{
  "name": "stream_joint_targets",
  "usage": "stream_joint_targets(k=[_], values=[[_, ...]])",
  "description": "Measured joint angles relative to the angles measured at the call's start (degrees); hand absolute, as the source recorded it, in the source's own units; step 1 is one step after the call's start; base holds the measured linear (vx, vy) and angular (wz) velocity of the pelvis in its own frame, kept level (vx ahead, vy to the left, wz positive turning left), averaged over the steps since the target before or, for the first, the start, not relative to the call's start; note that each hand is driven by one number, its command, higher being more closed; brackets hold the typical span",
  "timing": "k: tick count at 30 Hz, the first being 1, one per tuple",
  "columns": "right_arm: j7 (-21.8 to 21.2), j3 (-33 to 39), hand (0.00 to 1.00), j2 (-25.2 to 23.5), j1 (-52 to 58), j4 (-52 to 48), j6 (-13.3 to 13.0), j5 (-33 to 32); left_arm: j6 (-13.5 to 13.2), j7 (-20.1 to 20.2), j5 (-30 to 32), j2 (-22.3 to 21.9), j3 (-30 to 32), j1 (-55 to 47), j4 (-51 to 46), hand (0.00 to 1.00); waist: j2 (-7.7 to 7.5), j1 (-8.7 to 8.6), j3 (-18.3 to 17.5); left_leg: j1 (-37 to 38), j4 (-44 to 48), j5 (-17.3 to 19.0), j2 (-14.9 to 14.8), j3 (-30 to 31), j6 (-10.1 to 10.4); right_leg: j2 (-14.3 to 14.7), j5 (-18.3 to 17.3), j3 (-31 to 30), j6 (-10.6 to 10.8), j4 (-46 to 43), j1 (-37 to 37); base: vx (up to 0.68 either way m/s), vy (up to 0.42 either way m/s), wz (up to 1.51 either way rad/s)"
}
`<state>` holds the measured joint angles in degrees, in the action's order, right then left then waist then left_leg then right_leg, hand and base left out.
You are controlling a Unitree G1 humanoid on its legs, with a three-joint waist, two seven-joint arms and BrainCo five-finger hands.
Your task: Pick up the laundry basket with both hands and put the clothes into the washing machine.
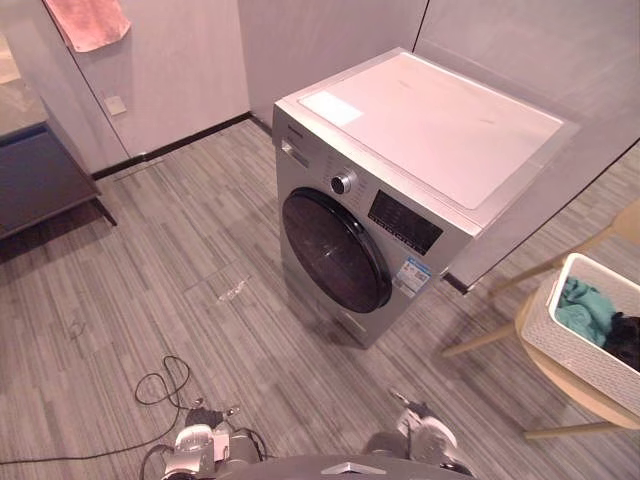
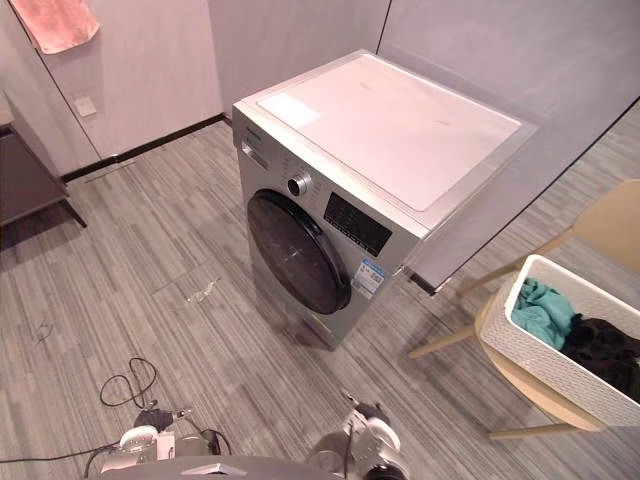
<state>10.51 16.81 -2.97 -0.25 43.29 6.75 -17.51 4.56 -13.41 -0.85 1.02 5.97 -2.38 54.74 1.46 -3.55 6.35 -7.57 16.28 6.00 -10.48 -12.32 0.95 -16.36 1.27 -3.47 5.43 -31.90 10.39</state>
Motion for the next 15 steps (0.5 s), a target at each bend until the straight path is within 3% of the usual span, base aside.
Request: stream_joint_targets(k=[1, 2, 3, 4, 5, 6, 7, 8, 15], values=[[-0.4, -4.9, 0.0, -0.5, -0.2, -4.0, -0.2, -0.1, 0.1, 0.0, 0.0, -0.4, -0.1, -0.3, 0.0, 0.0, -0.08, 0.05, 0.1, 1.2, -2.3, -1.0, 0.1, -1.3, -0.4, 4.1, -5.8, 1.5, 0.7, -3.2, 2.1, -0.04, 0.014, -0.22], [-1.1, -8.5, 0.0, -0.4, -0.5, -7.8, -0.4, -0.1, 0.2, 0.1, 0.0, -0.6, -0.2, -0.6, 0.1, 0.0, -0.2, 0.02, 0.1, 1.8, -4.0, -1.7, 0.5, -2.7, -0.3, 7.5, -9.4, 3.3, 0.9, -3.6, 3.5, -0.05, -0.011, -0.17], [-1.6, -9.7, 0.0, -0.4, -0.7, -9.6, -0.8, -0.1, 0.3, 0.1, 0.1, -0.6, -0.1, -0.5, 0.2, 0.0, -0.5, -0.15, 0.2, 2.0, -4.6, -1.9, 1.0, -3.2, -0.2, 9.0, -9.9, 3.9, 0.9, -2.4, 3.5, -0.03, -0.057, -0.06], [-1.9, -11.5, 0.0, -0.2, -1.2, -12.5, -1.7, -0.1, 0.4, 0.1, 0.2, -0.5, 0.5, 0.1, 0.5, 0.0, -2.02, -0.05, 0.6, 3.2, -6.0, -3.1, 2.6, -3.5, 0.1, 9.1, -11.6, 6.3, -1.2, 1.9, 1.8, -0.01, -0.059, -0.16], [-2.6, -12.4, 0.0, 0.2, -1.8, -14.6, -2.0, -0.2, 0.5, 0.1, 0.5, -0.4, 1.3, 0.7, 1.5, 0.0, -1.08, 0.34, 0.9, 4.1, -8.8, -4.7, 3.4, -3.3, 0.8, 9.1, -12.5, 6.3, -1.2, 7.8, -0.9, 0.0, -0.065, -0.21], [-2.9, -13.1, 0.0, 0.5, -2.2, -15.6, -2.2, -0.2, 0.6, 0.1, 0.5, -0.8, 1.8, 0.8, 2.1, 0.0, -0.98, 0.3, 1.0, 4.3, -10.3, -5.6, 3.7, -3.3, 1.1, 9.3, -12.6, 6.4, -1.5, 10.6, -1.7, 0.01, -0.061, -0.24], [-3.5, -14.4, 0.0, 1.3, -2.8, -17.3, -2.7, -0.4, 1.0, 0.0, 0.5, -1.6, 2.7, 1.3, 2.8, 0.0, 0.33, -0.12, 1.7, 4.8, -13.2, -7.7, 3.6, -3.0, 1.5, 10.1, -11.5, 6.8, -1.8, 13.0, -2.1, 0.0, -0.06, 0.02], [-4.2, -15.0, 0.0, 2.4, -2.6, -18.7, -2.8, -0.6, 1.4, 0.1, 0.5, -1.9, 3.1, 1.3, 2.9, 0.0, 0.68, -0.4, 1.7, 5.4, -15.2, -9.1, 3.4, -2.6, 1.7, 10.7, -11.1, 7.2, -2.0, 14.0, -2.4, -0.01, -0.069, 0.08], [-4.3, -17.4, 0.0, 4.0, -1.6, -26.8, -4.9, 1.0, 2.1, 0.5, 2.3, -1.3, 4.7, 1.8, 2.6, 0.0, -0.58, 0.11, 2.0, 7.4, -18.9, -9.9, 2.5, -2.3, 2.1, 12.5, -6.9, 7.2, -2.1, 22.1, -6.1, -0.03, -0.002, -0.04]])
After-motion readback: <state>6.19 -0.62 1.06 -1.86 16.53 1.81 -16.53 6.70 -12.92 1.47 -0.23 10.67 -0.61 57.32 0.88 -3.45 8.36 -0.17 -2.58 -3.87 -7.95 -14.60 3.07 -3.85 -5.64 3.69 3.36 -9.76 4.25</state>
